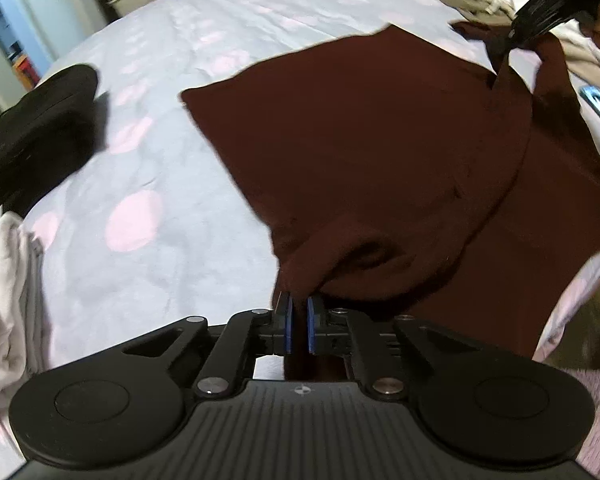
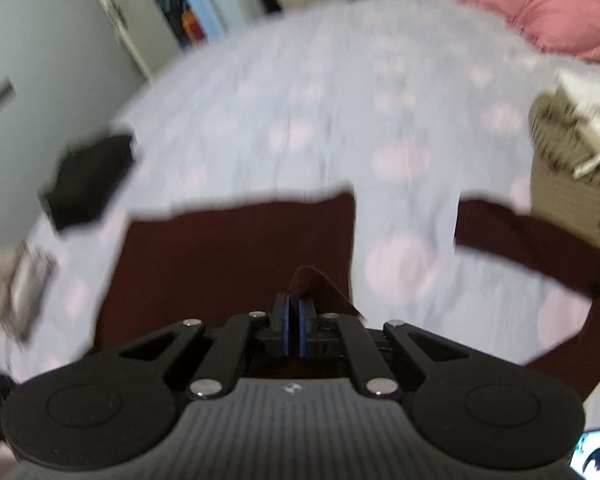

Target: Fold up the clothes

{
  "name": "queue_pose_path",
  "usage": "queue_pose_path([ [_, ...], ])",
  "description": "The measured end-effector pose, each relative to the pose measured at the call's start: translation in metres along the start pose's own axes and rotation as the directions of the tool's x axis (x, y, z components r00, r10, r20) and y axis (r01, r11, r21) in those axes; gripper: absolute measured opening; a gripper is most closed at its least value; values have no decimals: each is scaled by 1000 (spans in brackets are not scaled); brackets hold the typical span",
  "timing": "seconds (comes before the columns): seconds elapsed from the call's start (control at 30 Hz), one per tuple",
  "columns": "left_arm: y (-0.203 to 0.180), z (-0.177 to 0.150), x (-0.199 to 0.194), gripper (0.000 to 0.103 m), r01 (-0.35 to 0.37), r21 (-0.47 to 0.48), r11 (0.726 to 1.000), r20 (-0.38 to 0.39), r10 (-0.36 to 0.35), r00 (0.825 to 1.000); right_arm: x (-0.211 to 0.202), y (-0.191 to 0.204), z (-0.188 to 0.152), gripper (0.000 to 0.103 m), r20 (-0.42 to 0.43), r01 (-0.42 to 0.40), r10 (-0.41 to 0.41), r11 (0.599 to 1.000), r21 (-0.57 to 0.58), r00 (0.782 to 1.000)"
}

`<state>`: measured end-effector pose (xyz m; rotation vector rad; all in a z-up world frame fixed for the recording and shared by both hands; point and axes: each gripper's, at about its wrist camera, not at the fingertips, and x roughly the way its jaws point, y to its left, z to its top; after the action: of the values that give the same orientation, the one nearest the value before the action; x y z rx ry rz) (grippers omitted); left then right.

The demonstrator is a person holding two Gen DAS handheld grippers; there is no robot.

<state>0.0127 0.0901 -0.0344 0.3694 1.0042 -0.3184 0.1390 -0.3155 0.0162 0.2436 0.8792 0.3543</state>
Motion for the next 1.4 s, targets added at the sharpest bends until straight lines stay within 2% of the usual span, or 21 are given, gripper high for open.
queue_pose_path([
  [0.03, 5, -1, -2, 3, -15, -22, 1000, 6, 16, 1000, -8, -3, 4, 6, 34, -13, 13, 1000, 13, 999],
  [0.1, 14, -2, -7, 3, -40, -70, 997, 17, 41, 999, -17, -10, 7, 6, 42, -12, 11, 1000, 24, 999],
  [0.23, 29, -6, -13, 3, -37, -154, 987, 33, 42, 999, -9, -26, -5, 6, -76, 67, -63, 996, 53, 995],
  [0.3, 30, -5, -14, 3, -27, -150, 988, 34, 33, 999, 1, -33, -17, 6, -158, 106, -98, 993, 43, 983],
  [0.4, 25, -3, -12, 3, -13, -121, 993, 19, 15, 1000, 16, -39, -36, 7, -269, 161, -154, 987, 4, 951],
  [0.5, 18, -3, -8, 3, -11, -70, 997, -1, 11, 1000, 20, -46, -50, 15, -330, 190, -186, 982, -20, 926],
  [0.53, 16, -3, -7, 3, -7, -59, 998, -7, 7, 1000, 18, -48, -52, 21, -327, 205, -201, 979, -22, 923],
  [0.63, 11, -5, -6, 3, -5, -32, 999, -29, 4, 1000, 7, -50, -48, 23, -271, 236, -232, 972, -18, 934],
  [0.73, 6, -7, -4, 3, -12, -11, 1000, -39, 12, 999, -2, -44, -35, 23, -195, 192, -187, 981, 9, 963],
  [0.8, 4, -8, -4, 3, -13, -2, 1000, -41, 13, 999, 3, -36, -28, 23, -187, 151, -150, 989, -9, 971],
  [0.9, 5, -8, -4, 3, -10, -3, 1000, -38, 10, 999, 23, -32, -23, 24, -218, 146, -144, 989, -4, 965],
  [1.07, 5, -9, -4, 3, -10, 0, 1000, -31, 10, 999, 55, -33, -22, 25, -282, 146, -109, 982, 117, 953],
  [1.17, 5, -7, 0, 3, -8, 5, 1000, -36, 8, 999, 65, -34, -21, 38, -293, 161, -107, 973, 165, 950],
  [1.23, 5, -6, 2, 3, -5, 7, 1000, -40, 6, 999, 72, -37, -19, 38, -305, 186, -123, 965, 187, 944],
  [1.27, 5, -6, 4, 3, -5, 8, 1000, -42, 5, 999, 76, -40, -19, 34, -313, 199, -134, 962, 187, 940],
  [1.3, 5, -6, 5, 3, -4, 10, 1000, -44, 4, 999, 79, -42, -21, 28, -323, 208, -138, 960, 190, 936],
  [1.33, 5, -5, 7, 3, -3, 11, 1000, -48, 4, 999, 78, -43, -21, 12, -320, 202, -131, 959, 200, 938],
  [1.37, 6, -5, 8, 3, -3, 11, 1000, -51, 3, 999, 76, -44, -22, 4, -317, 197, -124, 958, 209, 940],
  [1.4, 6, -5, 9, 3, -2, 10, 1000, -54, 3, 999, 75, -45, -22, 4, -314, 192, -117, 957, 218, 942],
])
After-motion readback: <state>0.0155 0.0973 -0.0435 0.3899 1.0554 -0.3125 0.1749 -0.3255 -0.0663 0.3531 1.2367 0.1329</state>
